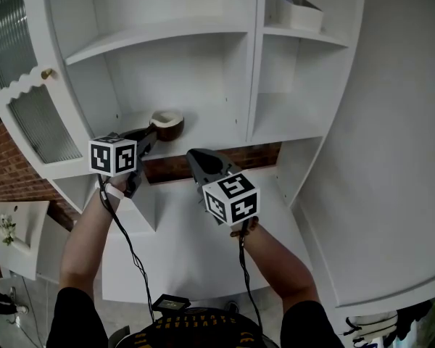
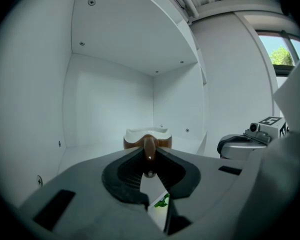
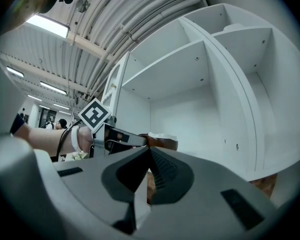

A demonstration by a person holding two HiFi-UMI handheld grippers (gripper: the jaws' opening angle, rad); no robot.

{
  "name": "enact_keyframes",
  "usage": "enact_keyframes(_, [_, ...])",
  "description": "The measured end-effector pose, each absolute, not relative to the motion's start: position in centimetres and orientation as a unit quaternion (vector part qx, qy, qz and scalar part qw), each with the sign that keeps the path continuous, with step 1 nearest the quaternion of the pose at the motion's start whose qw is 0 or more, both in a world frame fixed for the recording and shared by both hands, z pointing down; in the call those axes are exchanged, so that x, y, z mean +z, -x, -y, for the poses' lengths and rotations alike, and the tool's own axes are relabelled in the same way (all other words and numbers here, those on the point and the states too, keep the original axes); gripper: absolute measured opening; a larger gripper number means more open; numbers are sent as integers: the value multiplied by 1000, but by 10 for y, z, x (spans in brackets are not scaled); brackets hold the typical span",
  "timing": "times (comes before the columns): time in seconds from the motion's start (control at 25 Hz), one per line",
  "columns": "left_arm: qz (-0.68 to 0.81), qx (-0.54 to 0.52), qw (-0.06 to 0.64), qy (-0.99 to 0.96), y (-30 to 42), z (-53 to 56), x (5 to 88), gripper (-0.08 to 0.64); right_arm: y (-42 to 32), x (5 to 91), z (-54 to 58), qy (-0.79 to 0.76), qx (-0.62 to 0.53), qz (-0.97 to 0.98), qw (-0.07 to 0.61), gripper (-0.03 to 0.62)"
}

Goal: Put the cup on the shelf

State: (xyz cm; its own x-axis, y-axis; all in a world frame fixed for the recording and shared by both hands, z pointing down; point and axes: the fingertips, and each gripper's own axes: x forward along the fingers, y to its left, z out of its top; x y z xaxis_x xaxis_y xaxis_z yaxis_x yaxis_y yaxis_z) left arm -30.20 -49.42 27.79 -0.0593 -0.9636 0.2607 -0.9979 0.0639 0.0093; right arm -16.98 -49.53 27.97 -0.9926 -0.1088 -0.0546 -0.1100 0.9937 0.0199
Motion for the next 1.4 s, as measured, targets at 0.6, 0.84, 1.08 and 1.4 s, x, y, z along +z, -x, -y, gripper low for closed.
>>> enact_keyframes(0.6, [735, 140, 131, -651, 310, 496, 290, 51, 168, 288, 493, 48, 2, -998, 33, 6])
enact_keyframes(0.84, [741, 132, 130, -646, 311, 494, 291, 129, 165, 287, 494, 51, -7, -998, 40, 6])
enact_keyframes(1.08, [746, 109, 114, -647, 310, 481, 287, 146, 161, 288, 494, 52, -9, -998, 42, 6])
enact_keyframes(1.4, [767, -18, 53, -639, 294, 434, 267, 146, 150, 294, 498, 54, -17, -997, 44, 6])
